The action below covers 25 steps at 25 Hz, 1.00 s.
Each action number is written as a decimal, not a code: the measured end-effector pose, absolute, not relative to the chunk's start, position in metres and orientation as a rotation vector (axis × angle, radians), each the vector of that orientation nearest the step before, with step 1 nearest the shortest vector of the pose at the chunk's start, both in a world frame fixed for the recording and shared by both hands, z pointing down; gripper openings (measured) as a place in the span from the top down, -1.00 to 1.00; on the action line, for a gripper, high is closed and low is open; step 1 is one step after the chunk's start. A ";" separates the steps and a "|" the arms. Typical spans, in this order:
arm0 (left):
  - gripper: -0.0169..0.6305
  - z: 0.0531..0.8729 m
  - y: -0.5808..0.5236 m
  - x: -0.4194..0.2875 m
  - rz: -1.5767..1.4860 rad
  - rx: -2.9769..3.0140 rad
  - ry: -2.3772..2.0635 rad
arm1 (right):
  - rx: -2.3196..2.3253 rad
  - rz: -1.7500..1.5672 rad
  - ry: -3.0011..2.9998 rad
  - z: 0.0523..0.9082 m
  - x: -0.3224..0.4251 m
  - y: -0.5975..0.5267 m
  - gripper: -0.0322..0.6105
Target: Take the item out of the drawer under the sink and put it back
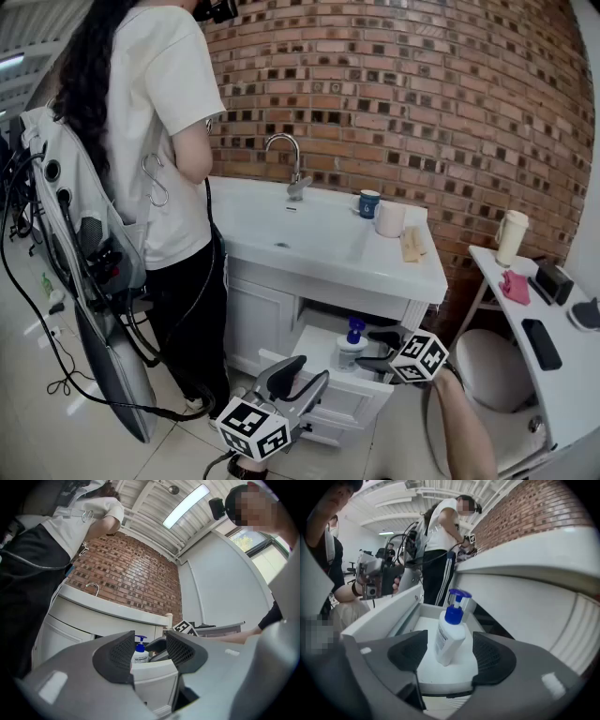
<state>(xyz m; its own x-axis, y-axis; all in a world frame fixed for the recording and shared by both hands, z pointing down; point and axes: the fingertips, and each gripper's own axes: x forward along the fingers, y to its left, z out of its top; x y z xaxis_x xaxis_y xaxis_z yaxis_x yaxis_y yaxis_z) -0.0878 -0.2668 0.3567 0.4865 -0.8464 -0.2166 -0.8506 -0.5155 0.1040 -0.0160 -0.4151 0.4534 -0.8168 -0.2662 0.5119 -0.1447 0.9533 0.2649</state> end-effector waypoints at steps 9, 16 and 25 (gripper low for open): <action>0.29 0.356 -0.264 -0.093 0.439 -2.700 1.554 | 0.261 -0.331 -2.525 0.467 -0.042 -0.412 0.21; 0.29 0.356 -0.263 -0.092 0.441 -2.702 1.532 | 0.566 -0.492 -2.781 0.347 0.018 -0.364 0.26; 0.31 0.359 -0.265 -0.103 0.453 -2.703 1.560 | 0.494 -0.258 -2.920 0.326 0.066 -0.272 0.31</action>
<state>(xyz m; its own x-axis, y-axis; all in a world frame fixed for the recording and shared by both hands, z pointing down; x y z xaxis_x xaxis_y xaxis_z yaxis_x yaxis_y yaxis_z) -0.1034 -0.2645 0.3586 0.4696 -0.8495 -0.2404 -0.8462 -0.5107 0.1521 0.0664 -0.2720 0.3259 -0.9308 -0.3390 0.1368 -0.3098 0.9301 0.1973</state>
